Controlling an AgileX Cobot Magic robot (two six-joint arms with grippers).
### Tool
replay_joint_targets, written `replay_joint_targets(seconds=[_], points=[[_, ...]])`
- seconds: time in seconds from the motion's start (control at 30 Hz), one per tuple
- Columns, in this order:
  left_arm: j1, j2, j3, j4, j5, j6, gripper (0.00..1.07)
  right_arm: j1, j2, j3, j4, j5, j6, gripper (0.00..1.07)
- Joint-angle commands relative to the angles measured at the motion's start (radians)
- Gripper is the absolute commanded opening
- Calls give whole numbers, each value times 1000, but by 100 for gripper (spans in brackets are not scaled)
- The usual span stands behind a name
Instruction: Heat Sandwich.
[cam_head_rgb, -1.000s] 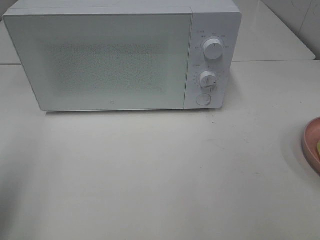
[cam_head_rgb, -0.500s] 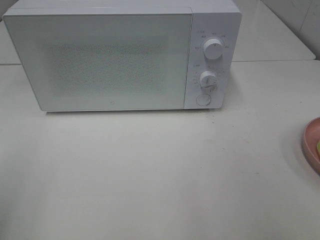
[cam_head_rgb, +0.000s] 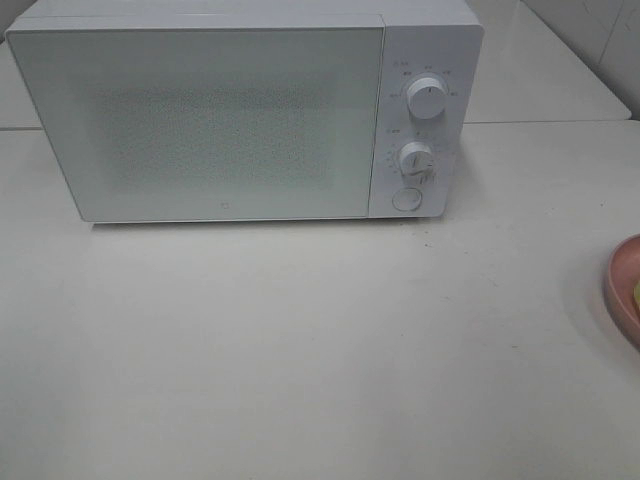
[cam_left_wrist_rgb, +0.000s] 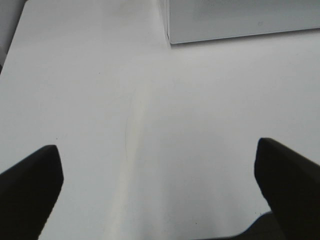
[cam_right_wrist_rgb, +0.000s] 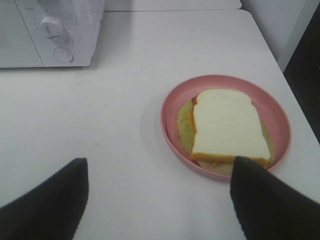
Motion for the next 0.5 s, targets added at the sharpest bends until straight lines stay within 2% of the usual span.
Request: replay_joint_targets(seconds=[0.03,0.17,0.5], points=[[3,-84,2,-19,-12,-7,101,-6,-26,0,2,-6,-7,75],[3,-130,1,-19,-12,-6,101,-6,-26,0,2,-6,-7,75],[3,-129,1,-31,-12,-12,101,-6,-26,0,2,-6,-7,75]])
